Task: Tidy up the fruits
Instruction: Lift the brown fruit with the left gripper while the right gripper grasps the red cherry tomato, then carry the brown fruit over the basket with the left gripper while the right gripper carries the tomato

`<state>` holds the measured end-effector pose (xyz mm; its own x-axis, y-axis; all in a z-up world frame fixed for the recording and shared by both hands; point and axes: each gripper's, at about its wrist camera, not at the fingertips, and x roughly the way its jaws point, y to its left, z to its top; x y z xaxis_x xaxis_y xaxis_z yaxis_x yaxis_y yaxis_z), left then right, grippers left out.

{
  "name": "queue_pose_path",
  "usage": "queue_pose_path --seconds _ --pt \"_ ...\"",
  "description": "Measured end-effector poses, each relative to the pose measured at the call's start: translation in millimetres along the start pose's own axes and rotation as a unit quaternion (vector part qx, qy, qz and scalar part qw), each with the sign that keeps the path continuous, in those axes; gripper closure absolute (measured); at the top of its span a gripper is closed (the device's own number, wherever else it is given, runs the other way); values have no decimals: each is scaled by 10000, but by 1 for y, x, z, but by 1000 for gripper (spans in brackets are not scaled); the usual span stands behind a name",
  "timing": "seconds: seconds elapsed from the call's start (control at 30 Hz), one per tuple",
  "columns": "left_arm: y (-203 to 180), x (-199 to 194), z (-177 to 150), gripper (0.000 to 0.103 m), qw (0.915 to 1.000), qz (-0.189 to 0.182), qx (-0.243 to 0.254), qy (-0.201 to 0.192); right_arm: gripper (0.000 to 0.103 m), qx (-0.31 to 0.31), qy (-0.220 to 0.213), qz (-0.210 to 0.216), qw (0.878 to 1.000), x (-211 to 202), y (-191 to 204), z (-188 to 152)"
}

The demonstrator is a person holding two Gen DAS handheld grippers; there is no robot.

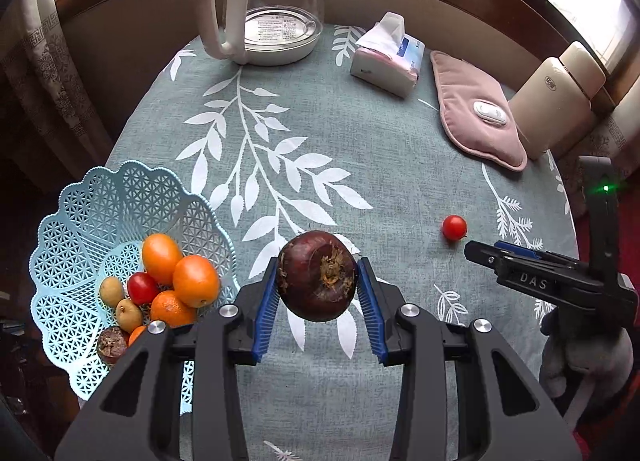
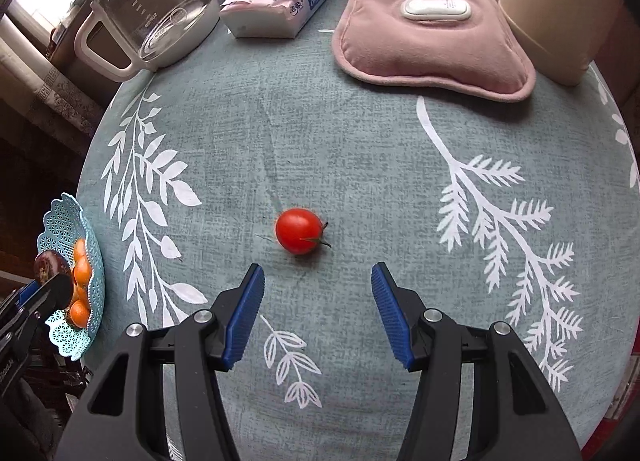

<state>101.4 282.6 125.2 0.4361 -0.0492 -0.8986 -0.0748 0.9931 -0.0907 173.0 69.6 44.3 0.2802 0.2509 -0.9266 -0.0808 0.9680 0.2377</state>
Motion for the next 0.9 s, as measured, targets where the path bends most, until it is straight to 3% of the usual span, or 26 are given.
queue_pose_path --seconds 0.43,0.77,0.9 --pt "41 -20 -5 64 9999 38 -138 -79 49 -89 81 -534 9985 36 22 22" --pt "68 -27 -9 64 9996 103 -253 -92 73 -213 1 -1036 9944 46 38 32" --pt "76 -31 -10 64 9995 111 -262 -134 75 -130 25 -993 9950 43 38 30"
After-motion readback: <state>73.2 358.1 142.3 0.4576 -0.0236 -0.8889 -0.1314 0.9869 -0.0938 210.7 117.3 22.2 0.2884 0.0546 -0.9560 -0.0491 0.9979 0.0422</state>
